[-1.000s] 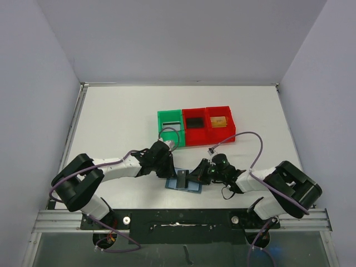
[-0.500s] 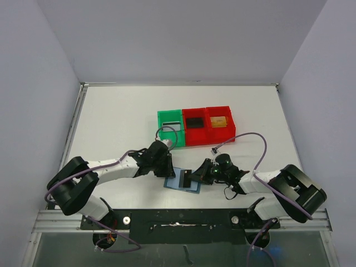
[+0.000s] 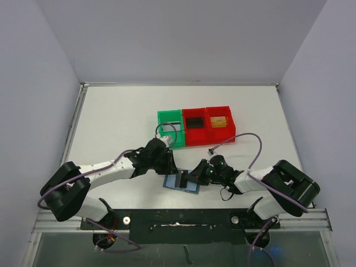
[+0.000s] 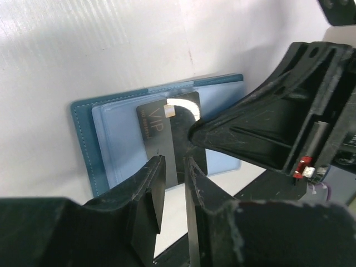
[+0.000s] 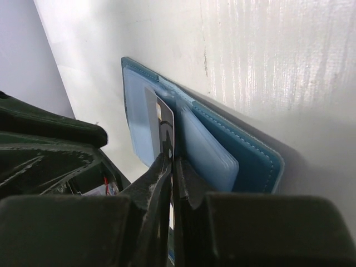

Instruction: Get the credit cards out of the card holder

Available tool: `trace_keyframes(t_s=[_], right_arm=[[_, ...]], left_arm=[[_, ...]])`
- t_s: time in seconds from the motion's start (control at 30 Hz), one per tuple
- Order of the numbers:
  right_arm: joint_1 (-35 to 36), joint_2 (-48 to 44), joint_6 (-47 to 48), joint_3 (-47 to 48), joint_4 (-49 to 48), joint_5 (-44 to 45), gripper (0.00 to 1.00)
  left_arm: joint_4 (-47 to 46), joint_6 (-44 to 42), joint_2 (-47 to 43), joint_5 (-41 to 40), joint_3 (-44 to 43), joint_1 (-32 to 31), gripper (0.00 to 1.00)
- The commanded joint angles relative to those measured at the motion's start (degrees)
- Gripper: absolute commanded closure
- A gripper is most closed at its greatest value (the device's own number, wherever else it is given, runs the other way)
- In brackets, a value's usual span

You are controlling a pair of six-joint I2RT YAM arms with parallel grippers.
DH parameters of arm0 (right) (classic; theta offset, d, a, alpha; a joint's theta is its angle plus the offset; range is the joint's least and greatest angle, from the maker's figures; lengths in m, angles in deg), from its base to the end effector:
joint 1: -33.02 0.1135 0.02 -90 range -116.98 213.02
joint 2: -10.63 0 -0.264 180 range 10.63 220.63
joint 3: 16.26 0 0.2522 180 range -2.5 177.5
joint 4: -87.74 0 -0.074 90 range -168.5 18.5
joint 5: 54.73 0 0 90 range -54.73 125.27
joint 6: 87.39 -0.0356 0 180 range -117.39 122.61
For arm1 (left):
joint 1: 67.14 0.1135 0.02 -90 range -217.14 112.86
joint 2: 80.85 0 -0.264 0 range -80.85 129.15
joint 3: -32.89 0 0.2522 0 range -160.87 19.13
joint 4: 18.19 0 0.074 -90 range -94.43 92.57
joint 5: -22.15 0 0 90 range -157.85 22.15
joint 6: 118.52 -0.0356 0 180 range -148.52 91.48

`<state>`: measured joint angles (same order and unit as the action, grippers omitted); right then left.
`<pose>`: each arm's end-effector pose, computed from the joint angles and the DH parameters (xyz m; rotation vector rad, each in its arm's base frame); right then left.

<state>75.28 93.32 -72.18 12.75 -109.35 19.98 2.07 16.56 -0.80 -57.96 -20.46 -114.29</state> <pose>0.1586 0.1568 0.1076 0.5534 2.5165 1.2831 0.1820 -0.2051 0.1805 0.1355 2.5950 -0.8938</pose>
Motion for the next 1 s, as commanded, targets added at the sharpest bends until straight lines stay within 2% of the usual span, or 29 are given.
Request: trace_keyframes(t_s=[0.0,0.2,0.33,0.47,0.7,0.77,0.83,0.9,0.97], right_arm=[[0.54,0.58,-0.68,1.0,1.14,4.24,0.98],[0.54,0.14,-1.02,0.33,-0.17,3.29,0.94],[0.56,0.23,-0.9,0.48,-1.05,1.95,0.87],[0.54,0.35,-1.07,0.32,-2.06,1.72,0.79],[0.56,3.84,-1.57,0.72,-7.41,-0.36,0.77],[0.68,4.92,-1.96,0.39,-9.85,-1.22,0.79],[0.8,5.15,-2.44,-0.31,-11.63,-1.11,0.86],[0.6,3.69,-2.52,-1.36,-11.22,-0.26,0.97],[-0.13,1.34,-2.0,-2.66,-9.08,1.33,1.0]], left_arm=[[-0.98,-0.44,3.22,1.19,-0.84,-0.04,0.84],[-0.72,-1.4,5.36,1.18,-0.53,0.0,0.95],[1.87,-2.02,6.33,-0.52,-0.71,0.01,0.98],[2.42,-2.18,6.94,-0.75,-0.18,0.0,1.0],[2.81,-2.22,7.57,-1.03,0.04,-0.04,1.0],[2.88,-2.22,7.58,-1.18,0.07,-0.04,1.0],[2.9,-2.15,7.58,-1.27,0.13,-0.04,1.0],[2.98,-2.06,7.49,-1.47,0.13,-0.04,1.0],[3.0,-1.99,7.39,-1.59,0.21,-0.04,1.0]])
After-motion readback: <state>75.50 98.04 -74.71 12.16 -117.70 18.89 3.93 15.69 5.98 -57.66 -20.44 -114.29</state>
